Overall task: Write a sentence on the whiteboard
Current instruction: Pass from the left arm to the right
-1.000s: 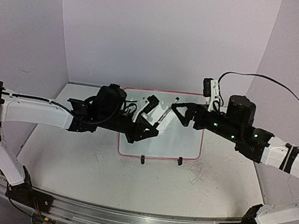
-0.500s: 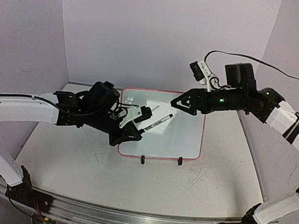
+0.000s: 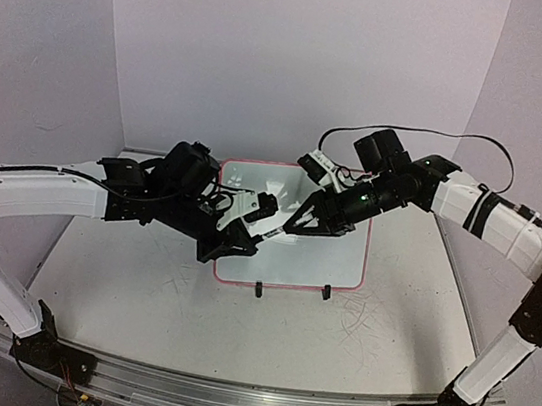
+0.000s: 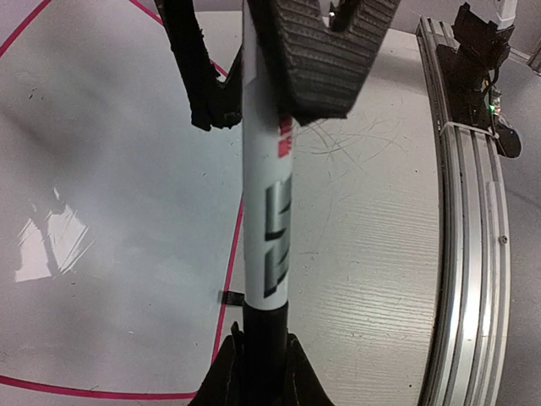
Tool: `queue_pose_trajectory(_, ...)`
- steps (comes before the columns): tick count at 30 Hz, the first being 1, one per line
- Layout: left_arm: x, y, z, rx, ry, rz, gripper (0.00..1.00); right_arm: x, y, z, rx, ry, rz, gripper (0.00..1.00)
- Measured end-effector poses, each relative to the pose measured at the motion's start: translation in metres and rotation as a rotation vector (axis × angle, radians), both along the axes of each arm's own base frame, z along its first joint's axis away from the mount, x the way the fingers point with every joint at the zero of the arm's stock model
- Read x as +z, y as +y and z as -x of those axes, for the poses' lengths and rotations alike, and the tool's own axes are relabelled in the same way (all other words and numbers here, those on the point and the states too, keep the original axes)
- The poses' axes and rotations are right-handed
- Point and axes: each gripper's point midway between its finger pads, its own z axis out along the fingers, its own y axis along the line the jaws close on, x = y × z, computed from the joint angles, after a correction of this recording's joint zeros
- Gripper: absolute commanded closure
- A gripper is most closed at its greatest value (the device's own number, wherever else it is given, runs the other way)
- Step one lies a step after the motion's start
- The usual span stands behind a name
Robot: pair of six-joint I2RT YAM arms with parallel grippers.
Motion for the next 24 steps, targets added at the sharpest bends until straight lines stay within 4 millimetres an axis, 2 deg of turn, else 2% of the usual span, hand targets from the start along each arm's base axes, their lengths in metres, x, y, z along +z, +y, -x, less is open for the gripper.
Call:
queue_pose_trajectory(5, 0.002, -0.003, 0.001, -0.012, 0.010, 0.005, 1.00, -0.002, 0.008, 0.005, 0.031, 0.027, -0.007, 0.66)
queue_pose_trajectory(14, -0.007, -0.007, 0.003, -0.024, 0.042, -0.009, 1.00, -0.013, 0.015, 0.007, 0.053, 0.064, 0.000, 0.59)
queue_pose_trajectory(17, -0.007, -0.007, 0.004, -0.029, 0.049, -0.013, 1.00, -0.014, 0.015, 0.007, 0.054, 0.067, -0.001, 0.60)
queue_pose_trajectory(20, -0.007, -0.007, 0.005, -0.033, 0.052, -0.011, 1.00, -0.013, 0.017, 0.008, 0.058, 0.065, -0.008, 0.66)
queue_pose_trajectory(24, -0.008, -0.007, 0.005, -0.034, 0.056, -0.014, 1.00, -0.011, 0.019, 0.009, 0.060, 0.070, -0.018, 0.82)
